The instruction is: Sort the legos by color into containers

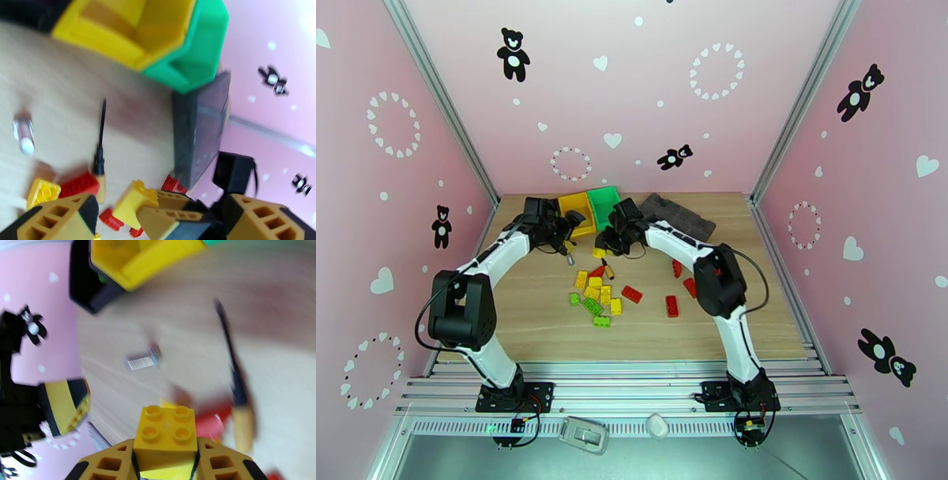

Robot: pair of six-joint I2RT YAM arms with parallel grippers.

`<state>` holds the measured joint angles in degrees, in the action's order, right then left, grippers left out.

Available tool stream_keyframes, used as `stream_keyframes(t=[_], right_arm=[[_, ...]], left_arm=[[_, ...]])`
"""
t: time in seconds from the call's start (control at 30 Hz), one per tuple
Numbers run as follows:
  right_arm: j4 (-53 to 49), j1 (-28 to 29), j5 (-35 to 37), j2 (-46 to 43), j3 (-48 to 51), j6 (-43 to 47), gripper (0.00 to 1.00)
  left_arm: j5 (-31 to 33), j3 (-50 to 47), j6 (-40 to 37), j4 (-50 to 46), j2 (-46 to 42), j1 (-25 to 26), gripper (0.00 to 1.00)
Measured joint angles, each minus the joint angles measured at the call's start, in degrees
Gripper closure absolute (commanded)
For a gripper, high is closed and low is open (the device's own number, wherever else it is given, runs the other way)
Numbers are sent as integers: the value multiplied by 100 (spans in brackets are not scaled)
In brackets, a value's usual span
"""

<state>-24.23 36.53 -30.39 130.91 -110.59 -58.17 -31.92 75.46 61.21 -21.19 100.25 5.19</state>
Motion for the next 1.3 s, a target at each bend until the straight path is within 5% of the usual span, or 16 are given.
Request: stream_keyframes(t=[0.17, 0.2, 0.3, 0.4, 0.5, 0.87, 1.07, 1.3], right_arm=[[883, -42, -289, 984, -1036, -903, 71], [1080, -55, -310, 1237, -1366, -1126, 67], [1556, -61, -280, 2153, -2776, -1827, 32], [1899, -76, -136, 3060, -4312, -2459, 22], [2109, -131, -57, 3287, -4645, -2865, 16], [920, -323, -264, 2826, -4197, -1744, 26], [-562, -245, -120, 1285, -2739, -282, 35], [-1860, -160, 553, -625, -785, 992, 33]], left_arm=[[-20, 232, 85, 24, 68, -391, 12], [-22, 245, 85, 26, 70, -452, 12], [-24, 247, 83, -4, 72, -562, 12], [-24, 247, 68, -79, 72, -614, 12], [-24, 247, 9, -181, 70, -638, 12], [341, 243, -660, -1134, -205, -647, 15], [933, -13, -1207, -1810, -557, -203, 16], [1646, -881, -1386, -2332, -1169, 470, 15]])
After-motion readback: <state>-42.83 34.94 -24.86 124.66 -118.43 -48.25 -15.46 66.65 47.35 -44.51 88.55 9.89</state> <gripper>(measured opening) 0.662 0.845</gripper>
